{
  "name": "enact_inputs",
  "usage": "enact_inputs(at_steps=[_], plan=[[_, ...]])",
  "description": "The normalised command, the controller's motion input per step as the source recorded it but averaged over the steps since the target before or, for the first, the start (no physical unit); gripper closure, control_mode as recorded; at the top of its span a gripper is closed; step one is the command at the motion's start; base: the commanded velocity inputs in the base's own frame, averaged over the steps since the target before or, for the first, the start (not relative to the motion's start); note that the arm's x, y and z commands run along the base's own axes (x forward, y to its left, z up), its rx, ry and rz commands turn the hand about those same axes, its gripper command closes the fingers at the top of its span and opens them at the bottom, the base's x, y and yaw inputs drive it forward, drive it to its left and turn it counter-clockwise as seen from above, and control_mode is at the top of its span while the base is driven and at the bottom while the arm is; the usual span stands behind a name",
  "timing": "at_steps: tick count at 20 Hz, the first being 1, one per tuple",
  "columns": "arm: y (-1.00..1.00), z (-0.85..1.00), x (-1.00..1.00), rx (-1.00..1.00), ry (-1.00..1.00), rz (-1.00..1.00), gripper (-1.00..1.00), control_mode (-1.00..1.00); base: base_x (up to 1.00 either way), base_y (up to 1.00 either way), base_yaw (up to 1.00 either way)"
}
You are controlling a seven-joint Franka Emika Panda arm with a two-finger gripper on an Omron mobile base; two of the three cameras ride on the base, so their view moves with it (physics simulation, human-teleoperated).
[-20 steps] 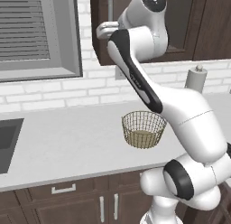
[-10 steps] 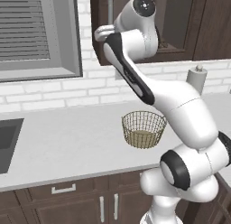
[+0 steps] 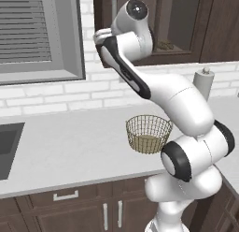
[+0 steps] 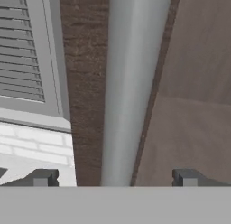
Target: Open the cabinet, pick up the bread from the cabinet and place it in the basket. Then move the basket to the dining counter.
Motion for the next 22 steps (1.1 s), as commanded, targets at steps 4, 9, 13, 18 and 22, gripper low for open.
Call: enact_inputs(at_steps=[4, 9, 13, 18, 22], plan=[[0.14, -0.09, 0.48, -0.05, 0.00, 0.00, -1.00, -1.00, 0.00, 0.00, 0.00], [0.10, -0.19, 0.61, -0.05, 0.00, 0.00, 1.00, -1.00, 0.00, 0.00, 0.00], [0.00, -0.36, 0.51, -0.03, -0.01, 0.00, 1.00, -1.00, 0.00, 0.00, 0.00], [-0.34, -0.62, 0.47, 0.00, -0.08, 0.00, 1.00, -1.00, 0.00, 0.00, 0.00], [-0.96, -0.59, -0.01, 0.00, 0.00, 0.00, 1.00, -1.00, 0.00, 0.00, 0.00]])
